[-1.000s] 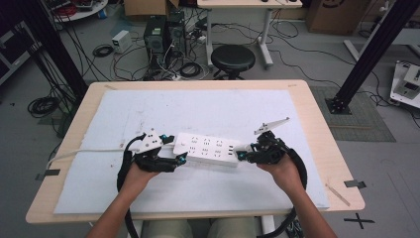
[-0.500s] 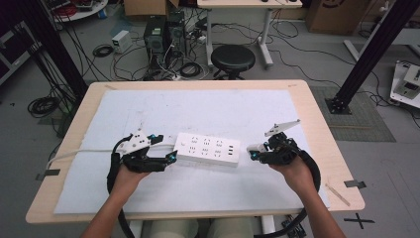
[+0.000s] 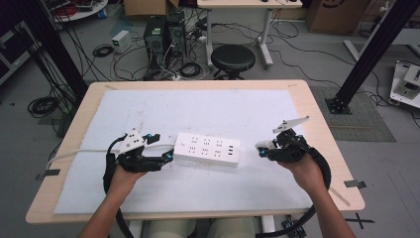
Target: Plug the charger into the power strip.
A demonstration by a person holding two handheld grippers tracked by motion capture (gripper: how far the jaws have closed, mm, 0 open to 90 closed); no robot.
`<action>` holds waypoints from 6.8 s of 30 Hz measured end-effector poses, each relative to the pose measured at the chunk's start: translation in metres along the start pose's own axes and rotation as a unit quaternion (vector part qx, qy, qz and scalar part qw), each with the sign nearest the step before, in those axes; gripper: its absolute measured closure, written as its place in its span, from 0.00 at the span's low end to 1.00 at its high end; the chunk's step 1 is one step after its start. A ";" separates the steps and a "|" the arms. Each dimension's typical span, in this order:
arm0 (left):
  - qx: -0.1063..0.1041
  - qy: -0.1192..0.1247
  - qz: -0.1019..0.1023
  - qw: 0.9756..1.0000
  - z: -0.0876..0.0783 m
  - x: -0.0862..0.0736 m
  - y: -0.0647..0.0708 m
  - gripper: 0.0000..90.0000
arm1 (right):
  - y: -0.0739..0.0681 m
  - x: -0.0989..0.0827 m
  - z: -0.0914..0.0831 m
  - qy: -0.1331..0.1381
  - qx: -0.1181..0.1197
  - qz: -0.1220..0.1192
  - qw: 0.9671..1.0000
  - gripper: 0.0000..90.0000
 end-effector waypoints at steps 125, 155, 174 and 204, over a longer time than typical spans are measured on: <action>0.012 0.007 -0.043 0.999 -0.021 -0.036 -0.031 0.27 | -0.031 0.119 0.126 -0.269 0.082 -0.261 0.923 0.70; 0.014 0.013 -0.048 0.999 -0.023 -0.038 -0.030 0.27 | -0.041 0.124 0.148 -0.340 0.059 -0.272 0.898 0.71; 0.020 0.011 -0.050 0.998 -0.025 -0.038 -0.032 0.27 | -0.036 0.118 0.143 -0.273 0.079 -0.257 0.923 0.60; 0.025 0.020 -0.052 0.998 -0.031 -0.035 -0.033 0.27 | 0.010 0.054 0.038 -0.060 -0.013 -0.079 0.995 0.24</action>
Point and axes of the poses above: each handheld gripper's, and its own axes: z roughly forward along the jaws, x roughly out of its top, y roughly to its right, the point moved 4 cm from there along z, roughly forward along the jaws, and after that the axes turned 8 degrees about x, right-handed, at the moved point
